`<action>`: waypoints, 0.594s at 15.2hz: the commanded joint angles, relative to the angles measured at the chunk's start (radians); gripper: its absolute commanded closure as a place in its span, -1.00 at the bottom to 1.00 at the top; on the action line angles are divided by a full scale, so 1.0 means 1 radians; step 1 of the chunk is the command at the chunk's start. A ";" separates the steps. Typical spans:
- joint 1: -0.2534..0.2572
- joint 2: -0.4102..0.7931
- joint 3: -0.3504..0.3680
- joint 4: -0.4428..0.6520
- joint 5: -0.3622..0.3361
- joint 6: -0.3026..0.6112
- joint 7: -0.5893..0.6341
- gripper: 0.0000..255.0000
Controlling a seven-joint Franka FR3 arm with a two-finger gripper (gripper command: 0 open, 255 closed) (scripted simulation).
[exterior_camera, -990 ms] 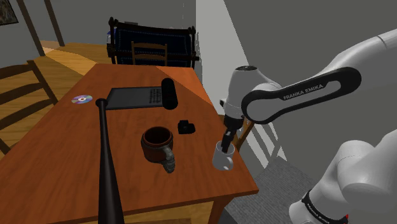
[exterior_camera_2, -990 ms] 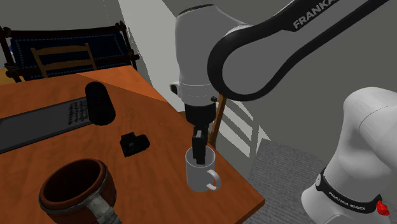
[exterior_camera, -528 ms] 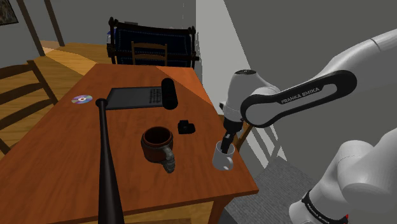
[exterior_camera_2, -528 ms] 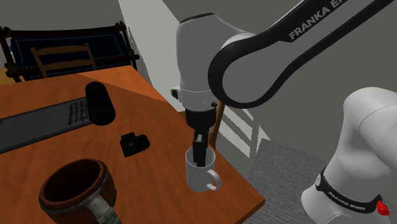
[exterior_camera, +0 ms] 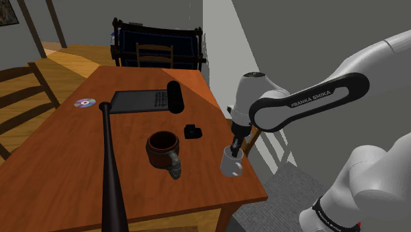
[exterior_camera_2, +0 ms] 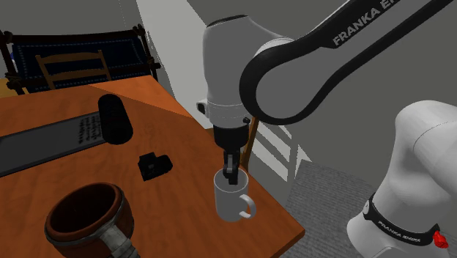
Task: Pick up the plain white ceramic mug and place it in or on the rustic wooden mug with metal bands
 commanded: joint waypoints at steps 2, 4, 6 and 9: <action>0.000 0.000 0.000 0.000 0.000 0.000 0.000 1.00; 0.000 0.000 0.000 0.000 0.000 0.000 0.000 1.00; 0.000 -0.019 -0.002 0.013 0.000 -0.032 0.000 1.00; 0.000 -0.045 -0.004 0.034 0.001 -0.078 -0.001 1.00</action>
